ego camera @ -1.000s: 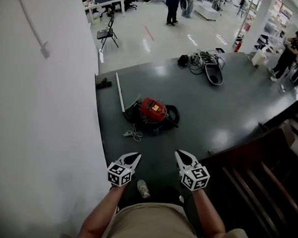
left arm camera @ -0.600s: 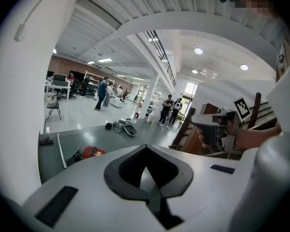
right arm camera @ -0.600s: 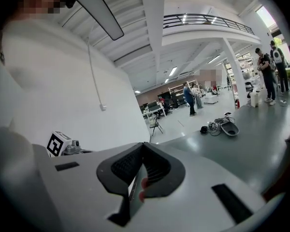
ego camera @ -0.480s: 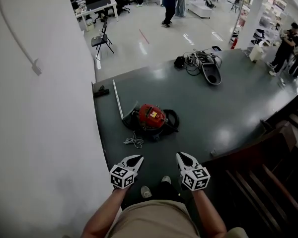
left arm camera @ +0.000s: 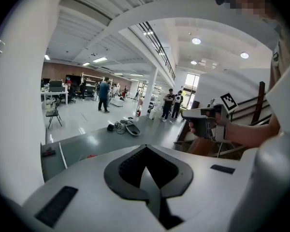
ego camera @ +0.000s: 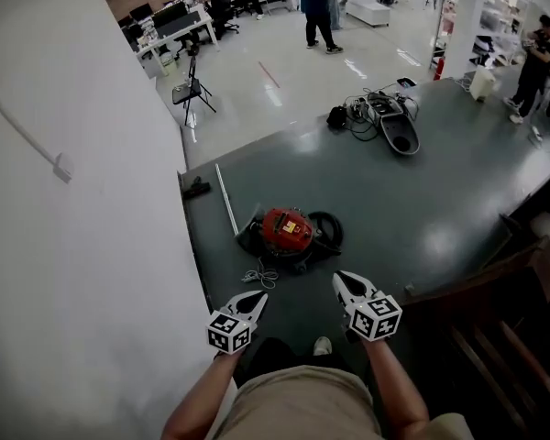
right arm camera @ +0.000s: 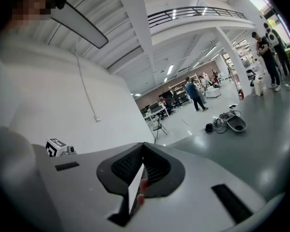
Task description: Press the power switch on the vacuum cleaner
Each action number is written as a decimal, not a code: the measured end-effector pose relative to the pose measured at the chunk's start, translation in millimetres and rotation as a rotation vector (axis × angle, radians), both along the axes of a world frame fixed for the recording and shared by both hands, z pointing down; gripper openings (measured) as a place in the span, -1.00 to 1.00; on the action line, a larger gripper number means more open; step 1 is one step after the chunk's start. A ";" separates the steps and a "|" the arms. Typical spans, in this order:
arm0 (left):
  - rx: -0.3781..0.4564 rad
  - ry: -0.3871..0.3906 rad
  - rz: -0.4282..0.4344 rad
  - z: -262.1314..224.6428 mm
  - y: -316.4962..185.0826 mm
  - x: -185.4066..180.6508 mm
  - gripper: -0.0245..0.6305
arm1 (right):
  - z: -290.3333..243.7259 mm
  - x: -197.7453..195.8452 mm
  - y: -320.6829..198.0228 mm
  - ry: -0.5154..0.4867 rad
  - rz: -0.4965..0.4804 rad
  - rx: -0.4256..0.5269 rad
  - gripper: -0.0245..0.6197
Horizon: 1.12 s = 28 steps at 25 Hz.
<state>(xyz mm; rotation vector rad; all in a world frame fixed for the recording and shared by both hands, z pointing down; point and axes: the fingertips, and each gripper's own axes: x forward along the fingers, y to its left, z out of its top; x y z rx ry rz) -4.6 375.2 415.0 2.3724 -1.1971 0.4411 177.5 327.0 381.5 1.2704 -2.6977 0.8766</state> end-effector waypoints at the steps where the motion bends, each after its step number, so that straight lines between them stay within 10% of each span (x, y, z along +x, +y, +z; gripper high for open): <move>1: -0.002 -0.002 -0.004 2.6 -7.1 2.8 -0.91 | -0.5 3.1 -6.7 -0.013 -0.004 -0.002 -0.89; 28: -0.053 0.005 0.242 80.7 -309.3 -44.9 -0.91 | 68.5 -78.9 -248.9 0.124 0.051 -0.128 -0.89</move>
